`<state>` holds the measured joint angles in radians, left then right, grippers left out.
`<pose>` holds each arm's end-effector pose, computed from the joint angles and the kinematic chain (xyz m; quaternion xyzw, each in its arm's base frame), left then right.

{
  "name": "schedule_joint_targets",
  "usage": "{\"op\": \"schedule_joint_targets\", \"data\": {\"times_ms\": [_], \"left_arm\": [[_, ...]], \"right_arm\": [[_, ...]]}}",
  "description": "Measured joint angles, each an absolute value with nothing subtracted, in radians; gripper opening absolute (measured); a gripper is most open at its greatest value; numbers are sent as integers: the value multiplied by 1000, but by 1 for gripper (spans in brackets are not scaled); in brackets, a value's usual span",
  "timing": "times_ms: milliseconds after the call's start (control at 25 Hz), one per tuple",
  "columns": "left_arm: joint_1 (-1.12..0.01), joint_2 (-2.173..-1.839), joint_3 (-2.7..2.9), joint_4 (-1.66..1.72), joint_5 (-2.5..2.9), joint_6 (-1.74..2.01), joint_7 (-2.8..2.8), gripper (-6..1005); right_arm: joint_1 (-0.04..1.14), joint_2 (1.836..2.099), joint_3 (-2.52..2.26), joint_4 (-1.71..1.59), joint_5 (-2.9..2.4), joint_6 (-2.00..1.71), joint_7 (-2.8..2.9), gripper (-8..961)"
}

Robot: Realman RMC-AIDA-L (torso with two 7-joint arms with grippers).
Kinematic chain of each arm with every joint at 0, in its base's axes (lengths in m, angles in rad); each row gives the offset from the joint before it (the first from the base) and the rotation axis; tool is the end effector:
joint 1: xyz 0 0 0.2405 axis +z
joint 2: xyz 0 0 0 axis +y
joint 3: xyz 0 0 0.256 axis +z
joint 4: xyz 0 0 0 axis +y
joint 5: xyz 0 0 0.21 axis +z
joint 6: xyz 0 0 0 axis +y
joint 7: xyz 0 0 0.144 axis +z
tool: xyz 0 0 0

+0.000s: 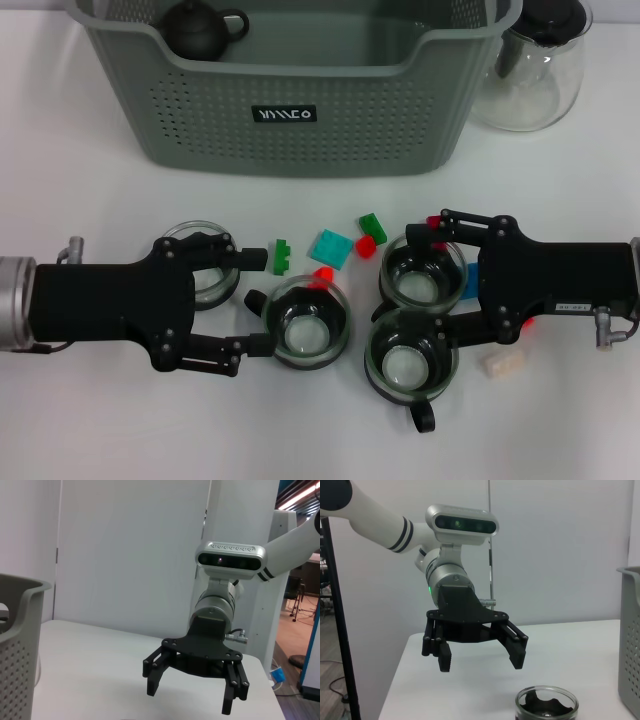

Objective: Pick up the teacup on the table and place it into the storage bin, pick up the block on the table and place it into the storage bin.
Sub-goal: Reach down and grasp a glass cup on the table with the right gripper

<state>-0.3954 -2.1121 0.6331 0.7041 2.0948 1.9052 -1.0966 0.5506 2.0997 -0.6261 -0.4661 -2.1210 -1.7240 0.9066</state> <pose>-0.2740 0.2515 -0.0008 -0.9539 -0.0981 -0.2811 0.0374 0.2553 0.2845 -0.0391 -0.9598 0.0398 0.2735 0.0494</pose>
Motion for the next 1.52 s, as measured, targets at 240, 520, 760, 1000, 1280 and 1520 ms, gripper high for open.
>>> {"op": "schedule_joint_targets", "data": {"times_ms": [240, 520, 760, 1000, 1280, 1520], "left_arm": [[-402, -2112, 639, 704, 2095, 1905, -1096, 871], [-403, -2112, 639, 704, 2096, 1905, -1096, 870], [-400, -2112, 634, 704, 2095, 1913, -1095, 869], [-368, -2101, 520, 711, 2097, 1944, -1096, 868], [-299, -2101, 403, 731, 2104, 1938, -1096, 867], [-280, -2108, 370, 724, 2123, 1934, -1091, 866]], "right_arm": [[551, 2100, -624, -466, -2121, -1724, 907, 945], [551, 2100, -624, -467, -2121, -1724, 906, 944], [551, 2098, -621, -467, -2120, -1724, 919, 944], [554, 2095, -662, -621, -2165, -1743, 1145, 945], [559, 2096, -880, -1184, -2277, -1824, 1625, 945], [607, 2097, -1137, -1473, -2367, -1842, 1819, 945]]}}
